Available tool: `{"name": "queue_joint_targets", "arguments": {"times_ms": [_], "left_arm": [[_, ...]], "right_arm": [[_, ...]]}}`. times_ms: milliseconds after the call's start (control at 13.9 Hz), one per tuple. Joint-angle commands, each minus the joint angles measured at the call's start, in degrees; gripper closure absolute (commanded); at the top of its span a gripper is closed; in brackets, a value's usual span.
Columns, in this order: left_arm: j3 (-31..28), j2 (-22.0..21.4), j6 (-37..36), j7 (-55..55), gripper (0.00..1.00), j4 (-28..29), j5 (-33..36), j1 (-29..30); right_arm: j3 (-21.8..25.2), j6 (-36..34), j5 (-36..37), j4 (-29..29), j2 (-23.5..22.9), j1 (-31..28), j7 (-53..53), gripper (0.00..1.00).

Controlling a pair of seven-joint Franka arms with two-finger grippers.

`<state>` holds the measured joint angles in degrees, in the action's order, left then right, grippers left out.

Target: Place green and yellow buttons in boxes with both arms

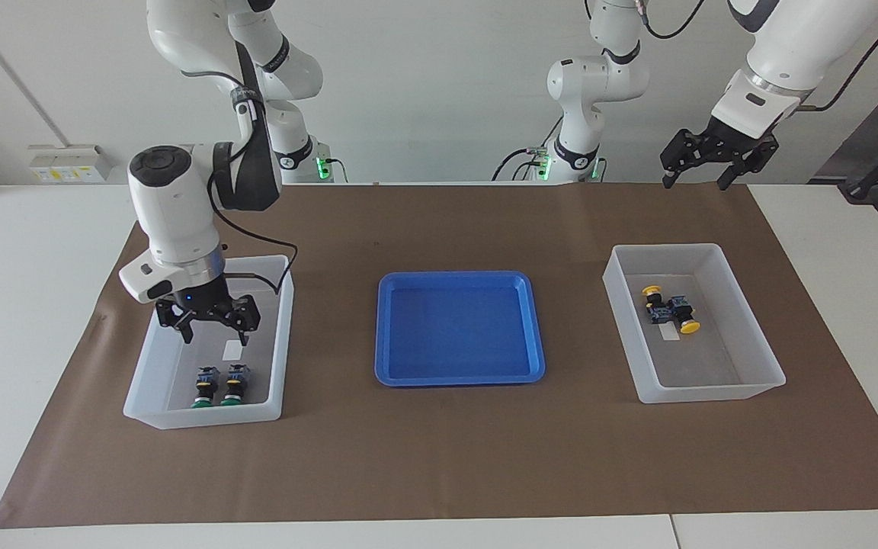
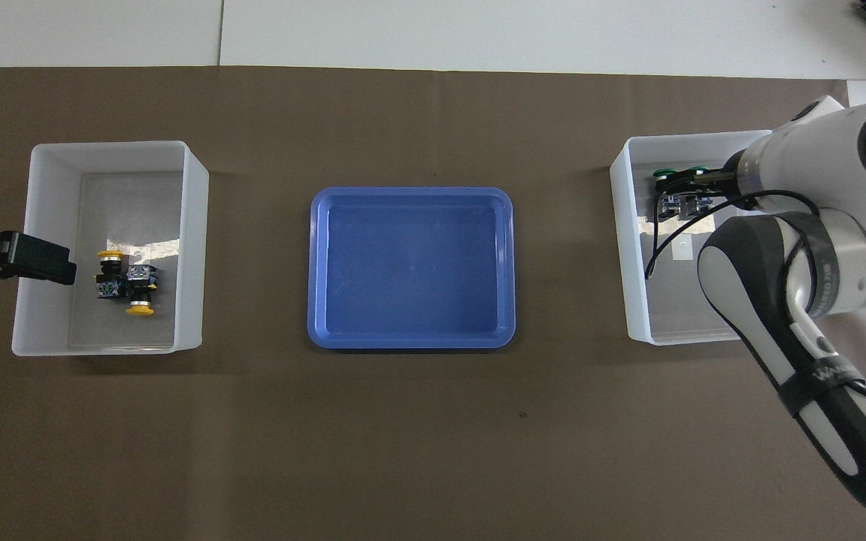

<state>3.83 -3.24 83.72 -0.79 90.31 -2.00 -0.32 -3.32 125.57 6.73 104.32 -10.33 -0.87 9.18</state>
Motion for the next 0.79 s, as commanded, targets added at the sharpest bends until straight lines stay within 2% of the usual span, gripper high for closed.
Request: {"name": "queue_joint_targets", "arguments": {"times_ms": [0,360,720], "left_arm": [[-0.1,-0.8,-0.4,0.9,0.00,0.8,-0.7,-0.3],[-0.1,-0.9,-0.4,1.0,0.00,0.9,-0.7,-0.3],[-0.1,-0.9,-0.3,1.0,0.00,0.9,-0.8,-0.4]], "right_arm": [[-0.4,-7.0,-5.4,1.1,6.8,-0.3,0.5,0.00],[-0.2,-23.0,-5.6,-9.3,8.9,-0.7,0.4,0.00],[-0.2,-31.8,-5.6,-8.6,12.1,-0.7,-0.1,0.00]]}}
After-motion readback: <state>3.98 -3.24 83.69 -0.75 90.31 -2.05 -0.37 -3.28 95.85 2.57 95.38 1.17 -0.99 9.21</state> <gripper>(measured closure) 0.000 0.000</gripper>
